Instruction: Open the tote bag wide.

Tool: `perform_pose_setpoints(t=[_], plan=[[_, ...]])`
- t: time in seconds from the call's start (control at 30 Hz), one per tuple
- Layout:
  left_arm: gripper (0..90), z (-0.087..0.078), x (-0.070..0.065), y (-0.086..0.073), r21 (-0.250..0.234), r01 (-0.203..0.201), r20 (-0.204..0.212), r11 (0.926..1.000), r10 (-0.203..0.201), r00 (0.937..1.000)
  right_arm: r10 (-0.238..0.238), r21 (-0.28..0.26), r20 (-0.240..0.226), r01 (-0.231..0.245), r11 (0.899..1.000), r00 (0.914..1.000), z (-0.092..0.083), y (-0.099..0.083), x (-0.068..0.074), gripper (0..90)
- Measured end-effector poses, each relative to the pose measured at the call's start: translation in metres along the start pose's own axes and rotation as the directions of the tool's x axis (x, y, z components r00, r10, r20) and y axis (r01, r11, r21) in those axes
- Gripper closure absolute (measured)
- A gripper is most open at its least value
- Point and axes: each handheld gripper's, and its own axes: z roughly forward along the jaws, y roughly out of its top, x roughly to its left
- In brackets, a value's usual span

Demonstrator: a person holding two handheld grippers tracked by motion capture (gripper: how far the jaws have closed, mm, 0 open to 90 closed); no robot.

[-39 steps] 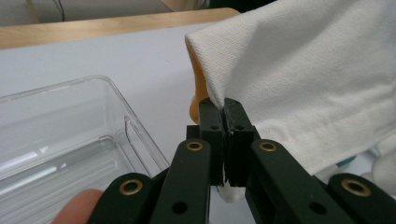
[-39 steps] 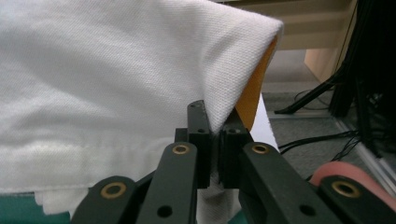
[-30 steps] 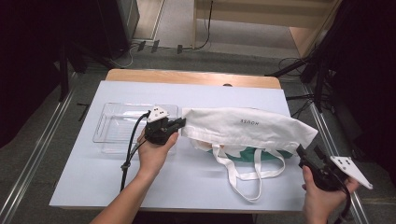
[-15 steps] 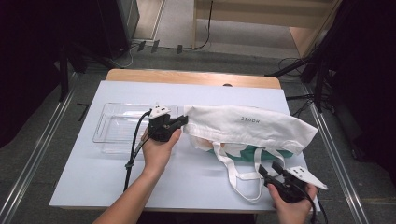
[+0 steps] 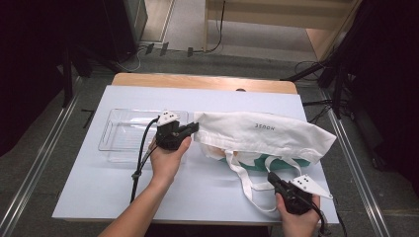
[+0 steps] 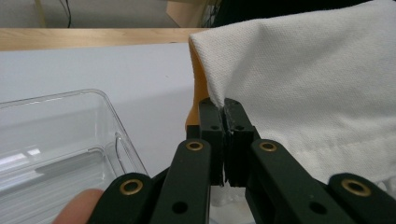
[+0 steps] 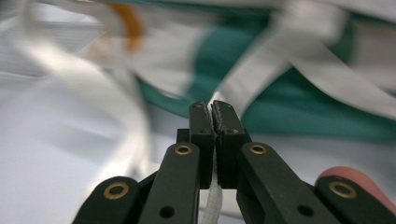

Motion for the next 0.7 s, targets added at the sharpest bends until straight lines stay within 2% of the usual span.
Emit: perform_pose_setpoints(t=[0.07,0.1,0.2,0.3,0.37,0.47,0.6,0.67,0.7], plan=[[90.0,0.0,-0.001,0.0,0.001,-0.001,-0.003,1.0,0.001,1.0,-0.018,0.027,-0.065,0.02,0.999,0.9977,0.006,-0.001,0.012,87.9],[90.0,0.0,-0.001,0.0,0.001,-0.001,-0.004,1.0,0.001,1.0,-0.021,0.035,-0.078,0.024,0.999,0.9967,0.009,-0.002,0.015,87.0],[90.0,0.0,-0.001,0.001,0.0,0.0,-0.002,1.0,0.0,1.0,-0.036,0.085,-0.1,0.044,0.995,0.9944,0.021,-0.006,0.024,74.3],[90.0,-0.001,0.0,0.001,0.002,-0.004,0.0,1.0,0.004,1.0,-0.017,0.092,-0.099,0.026,0.995,0.9949,0.025,-0.009,0.027,59.0],[90.0,0.0,0.0,0.0,0.001,-0.001,0.0,1.0,0.001,1.0,-0.024,0.092,-0.087,0.032,0.995,0.996,0.026,-0.01,0.031,48.8],[90.0,0.0,-0.001,0.0,-0.002,0.0,-0.001,1.0,0.0,1.0,-0.063,0.094,-0.066,0.069,0.993,0.9958,0.029,-0.011,0.037,40.5],[90.0,-0.001,-0.001,0.0,-0.002,-0.004,-0.001,1.0,0.004,1.0,-0.102,0.133,-0.029,0.105,0.986,0.9943,0.038,-0.012,0.042,41.2],[90.0,-0.001,-0.001,0.0,-0.002,-0.004,-0.001,1.0,0.004,1.0,-0.142,0.13,-0.008,0.141,0.981,0.9899,0.038,-0.014,0.046,49.0],[90.0,-0.001,-0.001,0.0,0.0,-0.004,-0.002,1.0,0.004,1.0,-0.163,0.135,-0.017,0.164,0.977,0.9865,0.038,-0.015,0.048,50.4]])
